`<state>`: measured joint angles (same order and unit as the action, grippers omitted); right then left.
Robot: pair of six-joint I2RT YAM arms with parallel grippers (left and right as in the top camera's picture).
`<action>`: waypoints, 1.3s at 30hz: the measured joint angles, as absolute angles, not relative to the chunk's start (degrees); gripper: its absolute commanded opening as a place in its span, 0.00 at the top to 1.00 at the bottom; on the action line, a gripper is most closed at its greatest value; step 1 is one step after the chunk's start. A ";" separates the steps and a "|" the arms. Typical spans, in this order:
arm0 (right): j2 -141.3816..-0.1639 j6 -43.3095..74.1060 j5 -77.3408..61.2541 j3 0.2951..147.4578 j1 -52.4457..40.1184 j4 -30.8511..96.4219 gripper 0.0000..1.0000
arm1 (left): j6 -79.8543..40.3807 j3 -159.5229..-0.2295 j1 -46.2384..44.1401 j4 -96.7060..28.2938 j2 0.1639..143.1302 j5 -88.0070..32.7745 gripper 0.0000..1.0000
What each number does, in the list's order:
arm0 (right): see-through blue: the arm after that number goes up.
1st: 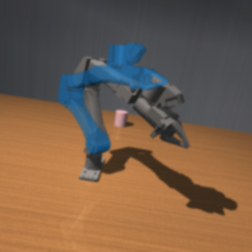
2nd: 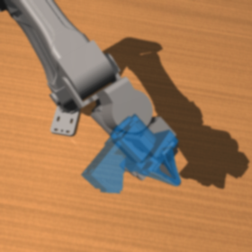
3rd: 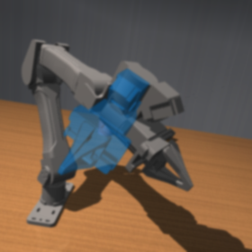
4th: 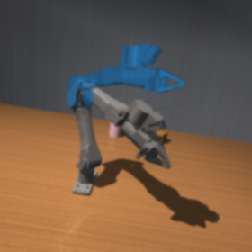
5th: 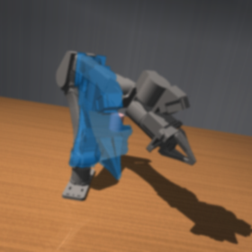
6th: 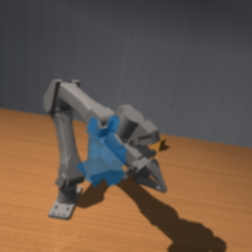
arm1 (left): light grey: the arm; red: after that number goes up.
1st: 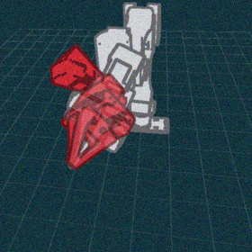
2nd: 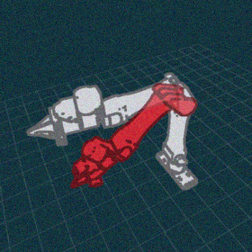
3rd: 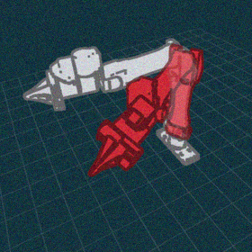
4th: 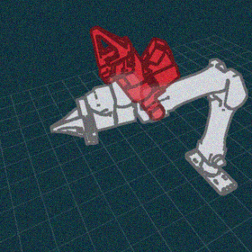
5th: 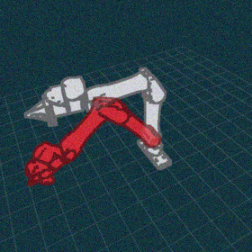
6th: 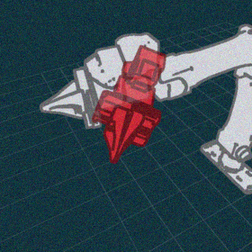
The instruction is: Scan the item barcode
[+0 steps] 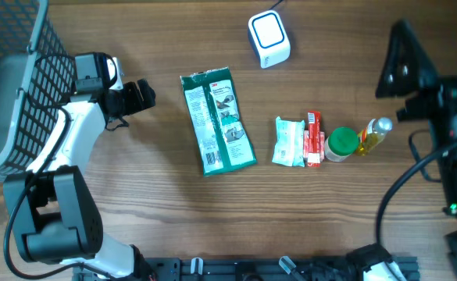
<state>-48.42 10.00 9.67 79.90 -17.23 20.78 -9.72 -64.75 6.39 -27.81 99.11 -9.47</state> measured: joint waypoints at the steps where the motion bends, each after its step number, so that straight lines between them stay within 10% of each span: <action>1: -45.82 8.58 8.12 75.75 -15.92 18.22 0.00 | -9.72 -64.75 6.39 -27.79 99.11 -9.45 0.00; 17: -3.81 3.29 -7.64 6.11 -4.58 -33.19 0.00 | -9.72 -64.75 6.39 -27.81 99.11 -9.39 0.00; 29: -0.82 0.91 -10.92 0.34 -3.42 -0.47 0.00 | -9.72 -64.75 6.39 -27.81 99.11 -9.28 0.00; 39: -0.78 -0.58 -10.92 0.34 -3.42 -0.62 0.00 | -9.72 -64.75 6.39 -27.81 99.11 -9.28 0.00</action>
<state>-0.78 -0.58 -10.92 0.34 -3.42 -0.62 -9.72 -64.75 6.39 -27.81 99.11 -9.28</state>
